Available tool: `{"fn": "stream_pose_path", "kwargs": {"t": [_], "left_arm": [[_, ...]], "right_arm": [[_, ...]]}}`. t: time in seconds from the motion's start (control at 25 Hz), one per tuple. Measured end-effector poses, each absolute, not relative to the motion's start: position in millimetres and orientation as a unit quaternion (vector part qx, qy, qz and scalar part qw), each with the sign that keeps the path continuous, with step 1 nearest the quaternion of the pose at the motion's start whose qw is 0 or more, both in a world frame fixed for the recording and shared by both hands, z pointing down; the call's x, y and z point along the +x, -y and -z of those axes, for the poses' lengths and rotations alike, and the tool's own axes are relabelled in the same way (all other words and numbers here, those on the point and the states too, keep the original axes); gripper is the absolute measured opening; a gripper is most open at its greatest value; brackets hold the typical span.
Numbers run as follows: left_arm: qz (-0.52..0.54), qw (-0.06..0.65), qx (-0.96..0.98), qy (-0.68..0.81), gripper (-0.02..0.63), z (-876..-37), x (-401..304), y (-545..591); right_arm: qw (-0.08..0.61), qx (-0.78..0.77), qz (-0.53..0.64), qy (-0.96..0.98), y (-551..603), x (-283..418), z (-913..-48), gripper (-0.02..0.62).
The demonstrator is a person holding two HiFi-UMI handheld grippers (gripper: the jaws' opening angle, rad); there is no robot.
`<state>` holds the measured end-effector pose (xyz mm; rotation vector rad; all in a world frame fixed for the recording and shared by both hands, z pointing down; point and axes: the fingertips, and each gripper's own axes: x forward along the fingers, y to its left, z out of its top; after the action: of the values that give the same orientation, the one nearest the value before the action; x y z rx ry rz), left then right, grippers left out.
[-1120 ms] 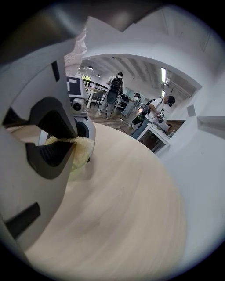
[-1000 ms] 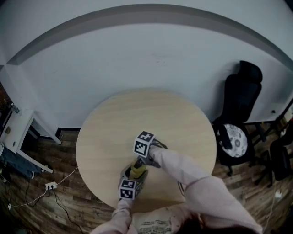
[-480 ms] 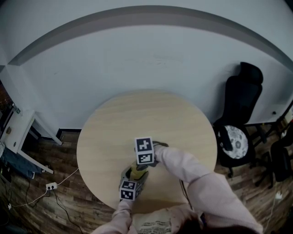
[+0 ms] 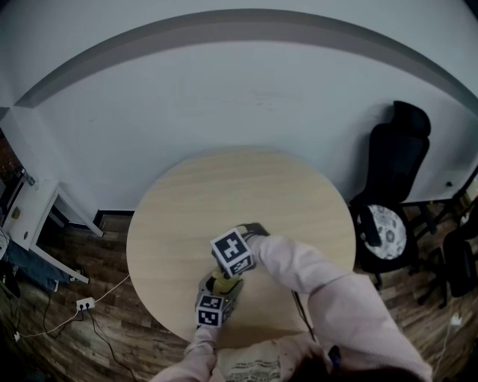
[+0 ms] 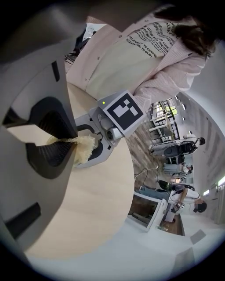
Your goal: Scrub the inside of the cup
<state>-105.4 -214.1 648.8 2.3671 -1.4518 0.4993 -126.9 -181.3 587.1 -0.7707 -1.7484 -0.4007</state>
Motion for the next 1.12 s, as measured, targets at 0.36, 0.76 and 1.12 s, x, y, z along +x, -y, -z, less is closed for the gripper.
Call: {"fn": "stream_pose_path", "kwargs": {"t": [0.36,0.76,1.12], "left_arm": [[-0.172,0.161,0.828,0.510,0.362,-649,-107,213],[-0.172,0.162,0.827,0.510,0.362,-648,-108,214],[-0.173,0.161,0.827,0.510,0.362,-649,-107,214]], "right_arm": [[0.555,-0.338,0.263,0.713,187,-132,-585,0.026],[0.553,-0.381,0.337,0.660,174,-124,-591,0.028],[0.592,-0.365,0.343,0.631,194,-103,-612,0.026]]}}
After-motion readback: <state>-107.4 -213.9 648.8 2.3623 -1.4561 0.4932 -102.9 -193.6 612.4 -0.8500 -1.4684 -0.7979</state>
